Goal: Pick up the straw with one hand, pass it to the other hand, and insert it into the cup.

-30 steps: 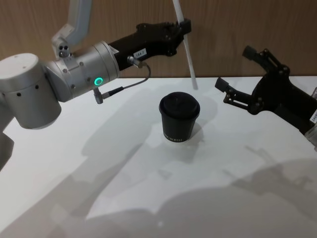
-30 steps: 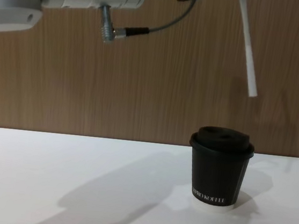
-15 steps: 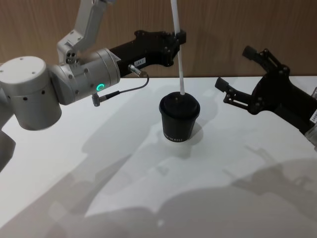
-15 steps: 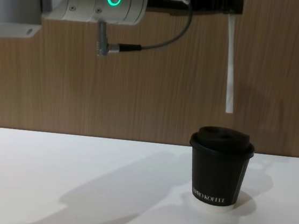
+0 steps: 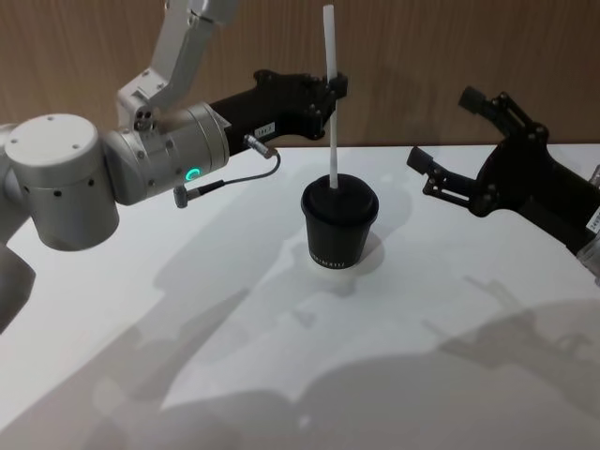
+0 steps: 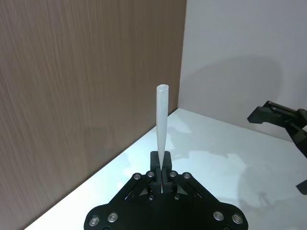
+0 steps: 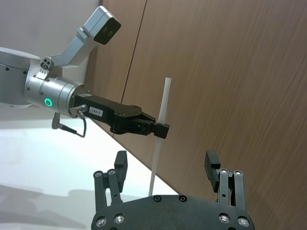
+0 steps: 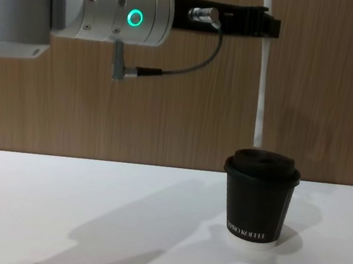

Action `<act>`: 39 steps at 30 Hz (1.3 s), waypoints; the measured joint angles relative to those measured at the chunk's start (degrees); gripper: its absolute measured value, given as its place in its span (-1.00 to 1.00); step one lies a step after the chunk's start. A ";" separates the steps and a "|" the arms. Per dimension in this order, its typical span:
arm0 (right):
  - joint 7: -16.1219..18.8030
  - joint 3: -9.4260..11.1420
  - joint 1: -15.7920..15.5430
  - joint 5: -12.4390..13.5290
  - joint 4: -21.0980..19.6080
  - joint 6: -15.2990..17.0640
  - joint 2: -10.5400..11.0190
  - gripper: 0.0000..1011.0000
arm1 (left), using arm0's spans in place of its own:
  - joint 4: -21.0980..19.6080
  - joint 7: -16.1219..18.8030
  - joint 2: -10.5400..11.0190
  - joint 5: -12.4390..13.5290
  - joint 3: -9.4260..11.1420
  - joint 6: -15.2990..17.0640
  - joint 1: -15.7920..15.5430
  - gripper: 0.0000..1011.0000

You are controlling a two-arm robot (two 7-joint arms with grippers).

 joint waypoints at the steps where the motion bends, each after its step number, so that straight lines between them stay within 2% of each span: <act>1: 0.00 0.00 0.00 0.00 0.00 0.00 0.00 0.98 | 0.17 0.00 -0.06 0.26 0.05 0.00 -0.05 -0.98; 23: 0.00 0.00 0.00 0.00 0.00 0.00 0.00 0.98 | 2.76 -0.08 -2.02 3.05 0.44 -0.86 -0.86 -0.98; 39: 0.00 0.00 0.00 0.00 0.00 0.00 0.00 0.98 | 3.43 -0.76 -2.53 4.73 0.64 -1.13 -1.18 -0.98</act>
